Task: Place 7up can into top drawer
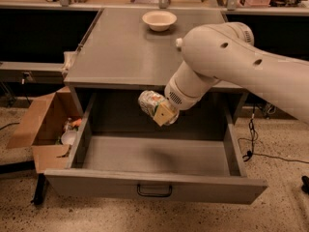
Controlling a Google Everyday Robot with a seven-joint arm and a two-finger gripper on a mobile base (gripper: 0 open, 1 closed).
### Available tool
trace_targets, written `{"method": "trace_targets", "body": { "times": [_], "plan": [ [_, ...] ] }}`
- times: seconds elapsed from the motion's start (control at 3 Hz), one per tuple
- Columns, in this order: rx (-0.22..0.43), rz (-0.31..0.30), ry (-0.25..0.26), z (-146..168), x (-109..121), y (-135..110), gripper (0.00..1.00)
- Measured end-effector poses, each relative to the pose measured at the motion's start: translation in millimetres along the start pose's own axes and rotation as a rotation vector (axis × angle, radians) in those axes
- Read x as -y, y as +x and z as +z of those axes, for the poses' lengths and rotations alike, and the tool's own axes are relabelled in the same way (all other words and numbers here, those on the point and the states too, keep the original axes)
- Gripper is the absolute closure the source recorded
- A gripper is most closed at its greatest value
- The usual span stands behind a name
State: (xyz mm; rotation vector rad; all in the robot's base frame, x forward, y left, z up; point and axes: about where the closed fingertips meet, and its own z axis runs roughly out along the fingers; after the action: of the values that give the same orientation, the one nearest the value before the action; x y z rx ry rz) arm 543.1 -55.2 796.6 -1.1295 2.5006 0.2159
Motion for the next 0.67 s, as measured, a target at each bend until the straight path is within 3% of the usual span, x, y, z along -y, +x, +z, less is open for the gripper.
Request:
{"method": "trace_targets", "body": {
  "times": [0.67],
  "plan": [
    [-0.056, 0.035, 0.04, 83, 28, 64, 1.0]
  ]
}}
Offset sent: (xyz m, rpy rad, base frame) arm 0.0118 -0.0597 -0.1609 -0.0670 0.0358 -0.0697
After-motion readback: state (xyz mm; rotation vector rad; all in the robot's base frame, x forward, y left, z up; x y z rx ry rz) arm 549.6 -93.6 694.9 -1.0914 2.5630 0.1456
